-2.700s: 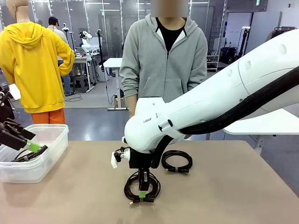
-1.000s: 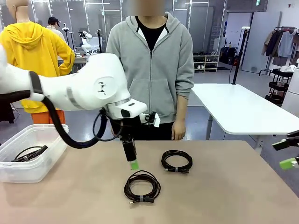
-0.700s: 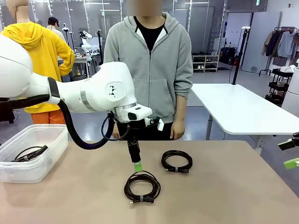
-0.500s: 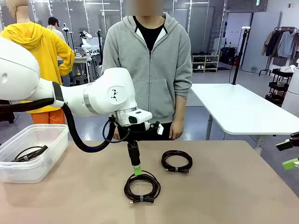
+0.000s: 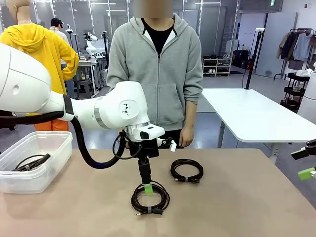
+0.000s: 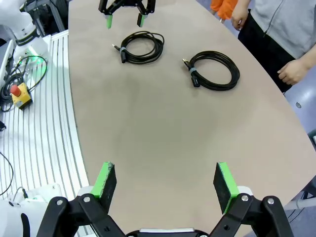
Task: Organize and store the cables.
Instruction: Place the USB Extension Cable into the Organizing box.
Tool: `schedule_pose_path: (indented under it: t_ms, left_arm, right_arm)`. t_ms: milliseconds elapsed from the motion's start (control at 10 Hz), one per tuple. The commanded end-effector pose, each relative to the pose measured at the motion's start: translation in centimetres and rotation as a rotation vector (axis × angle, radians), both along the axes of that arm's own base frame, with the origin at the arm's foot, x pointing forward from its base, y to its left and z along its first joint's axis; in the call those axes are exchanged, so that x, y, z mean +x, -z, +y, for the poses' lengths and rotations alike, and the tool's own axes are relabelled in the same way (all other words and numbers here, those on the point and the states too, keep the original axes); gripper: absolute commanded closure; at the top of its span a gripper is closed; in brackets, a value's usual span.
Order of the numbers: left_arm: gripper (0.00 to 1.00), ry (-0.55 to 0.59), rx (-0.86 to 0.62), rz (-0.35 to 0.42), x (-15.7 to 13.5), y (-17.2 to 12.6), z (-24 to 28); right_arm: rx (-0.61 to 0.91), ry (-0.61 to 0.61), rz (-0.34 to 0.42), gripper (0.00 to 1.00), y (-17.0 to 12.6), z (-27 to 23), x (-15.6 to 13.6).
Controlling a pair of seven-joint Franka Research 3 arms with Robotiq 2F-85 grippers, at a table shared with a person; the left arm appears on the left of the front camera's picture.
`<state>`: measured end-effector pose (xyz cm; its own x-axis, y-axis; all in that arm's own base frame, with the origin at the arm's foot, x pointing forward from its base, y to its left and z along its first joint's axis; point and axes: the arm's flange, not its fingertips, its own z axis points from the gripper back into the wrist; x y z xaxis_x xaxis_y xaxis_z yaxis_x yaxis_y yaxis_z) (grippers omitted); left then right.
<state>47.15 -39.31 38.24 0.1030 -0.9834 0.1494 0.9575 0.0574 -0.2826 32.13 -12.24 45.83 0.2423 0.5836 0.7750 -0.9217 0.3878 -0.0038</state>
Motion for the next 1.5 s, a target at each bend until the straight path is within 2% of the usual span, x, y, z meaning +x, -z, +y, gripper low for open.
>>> schedule_pose_path:
  t_ms: [0, 400, 600, 700, 1200, 1400]
  left_arm:
    - [0.0, 0.058, 0.013, -0.066, -0.6, 2.1, -0.2]
    - [0.0, 0.079, 0.015, -0.098, -1.6, 5.8, -0.3]
    - [0.0, 0.053, -0.037, -0.09, -1.8, 5.0, 0.1]
    - [0.0, 0.06, 0.026, -0.08, -1.2, 5.8, -0.7]
    - [0.0, 0.059, 0.014, -0.075, -1.0, 6.4, -1.0]
    - [0.0, 0.07, 0.019, -0.103, -1.7, 6.6, -1.4]
  right_arm:
    - [0.011, 0.0, 0.004, 0.0, -0.1, 0.2, 0.1]
    - [0.011, 0.0, 0.004, 0.0, -0.1, 0.2, 0.1]
    - [0.011, 0.0, 0.004, 0.0, -0.1, 0.2, 0.1]
    - [0.011, 0.0, 0.004, 0.0, -0.1, 0.2, 0.1]
    - [0.011, 0.0, 0.004, 0.0, -0.1, 0.2, 0.1]
    - [0.011, 0.0, 0.004, 0.0, -0.1, 0.2, 0.1]
